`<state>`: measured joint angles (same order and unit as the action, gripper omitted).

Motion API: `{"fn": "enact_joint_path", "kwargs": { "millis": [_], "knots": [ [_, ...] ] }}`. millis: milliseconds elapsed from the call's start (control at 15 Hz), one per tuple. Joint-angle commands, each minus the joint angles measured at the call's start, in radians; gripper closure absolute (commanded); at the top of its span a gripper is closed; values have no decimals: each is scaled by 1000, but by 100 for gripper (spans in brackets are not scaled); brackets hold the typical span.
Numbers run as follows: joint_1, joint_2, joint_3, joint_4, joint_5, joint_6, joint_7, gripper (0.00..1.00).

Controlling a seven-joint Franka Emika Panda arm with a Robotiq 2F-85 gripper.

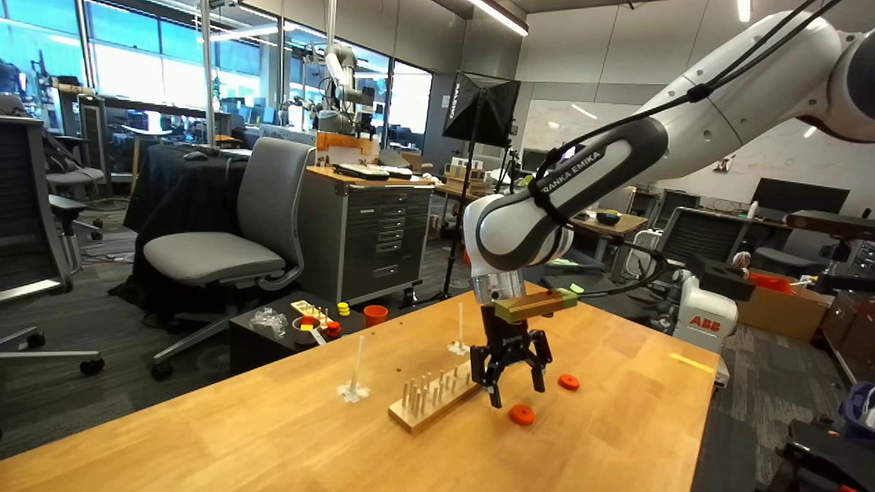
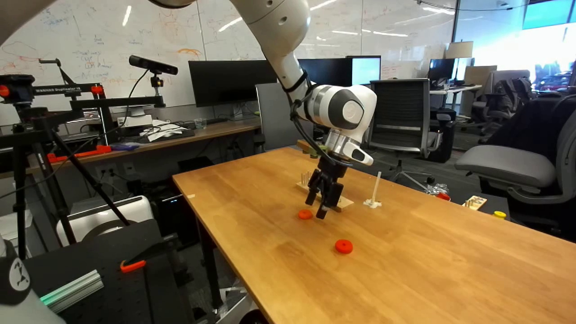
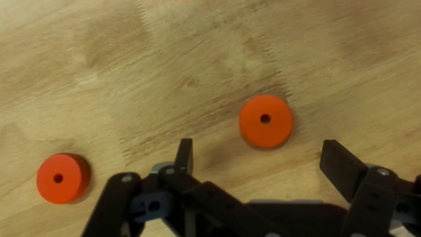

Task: Put the orange ring on the wooden platform

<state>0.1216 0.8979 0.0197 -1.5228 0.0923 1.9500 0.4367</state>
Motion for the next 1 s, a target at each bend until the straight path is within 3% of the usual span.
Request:
{"fn": "enact_joint_path", "kwargs": {
  "millis": [0,933],
  "knots": [
    [-1,24,-4,32,29,-31,-13,0],
    [-41,-6,7,-41,46,-83,-142,0]
  ]
}}
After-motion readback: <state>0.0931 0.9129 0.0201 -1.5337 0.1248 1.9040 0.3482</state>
